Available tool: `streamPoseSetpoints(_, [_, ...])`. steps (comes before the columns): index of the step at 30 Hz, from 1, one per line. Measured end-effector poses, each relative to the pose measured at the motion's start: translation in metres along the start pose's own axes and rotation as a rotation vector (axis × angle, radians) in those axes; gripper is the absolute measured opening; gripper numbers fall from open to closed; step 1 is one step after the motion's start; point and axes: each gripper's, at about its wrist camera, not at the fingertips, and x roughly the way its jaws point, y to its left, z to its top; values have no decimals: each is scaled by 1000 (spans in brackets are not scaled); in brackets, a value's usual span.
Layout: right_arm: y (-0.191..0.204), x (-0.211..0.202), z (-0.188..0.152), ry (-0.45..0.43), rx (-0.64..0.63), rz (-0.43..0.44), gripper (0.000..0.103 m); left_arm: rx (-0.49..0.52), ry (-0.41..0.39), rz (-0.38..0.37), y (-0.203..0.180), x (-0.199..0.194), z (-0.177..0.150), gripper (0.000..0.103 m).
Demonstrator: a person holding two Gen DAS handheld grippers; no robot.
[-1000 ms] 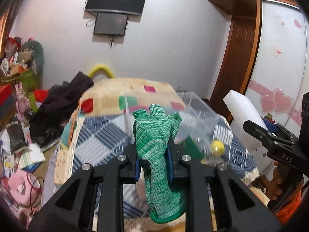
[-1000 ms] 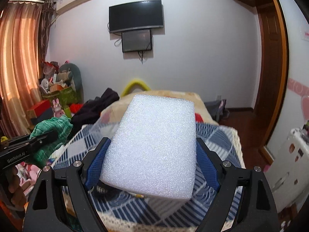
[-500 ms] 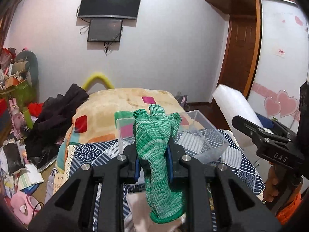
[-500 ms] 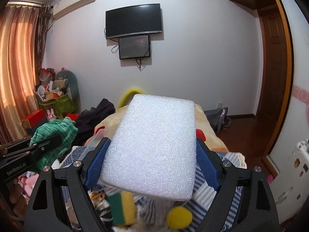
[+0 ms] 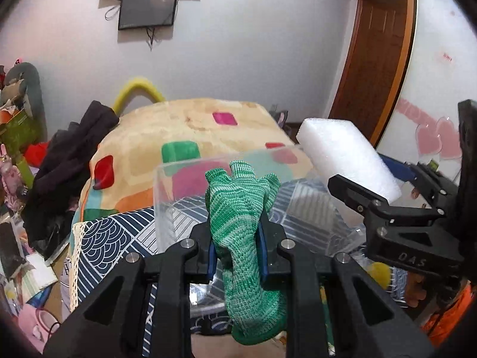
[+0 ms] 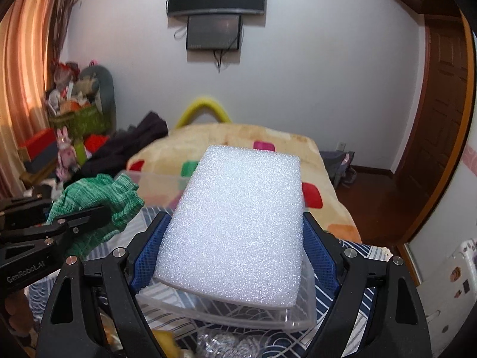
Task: Organize soft objects
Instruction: 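Lower the glove into the clear box with the left tool while the right tool drops the foam block in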
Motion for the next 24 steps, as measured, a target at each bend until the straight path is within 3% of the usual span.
streamPoseSetpoints(4, [2, 12, -4, 67, -41, 0, 84, -4, 61, -13, 1, 22, 1, 21])
streamPoseSetpoints(9, [-3, 26, -6, 151, -41, 18, 84, 17, 103, 26, -3, 38, -1, 21])
streamPoseSetpoints(14, [-10, 34, -4, 208, -12, 56, 85, 41, 95, 90, -7, 36, -3, 49])
streamPoseSetpoints(24, [-12, 18, 4, 161, -7, 39, 88, 42, 41, 82, -7, 8, 0, 63])
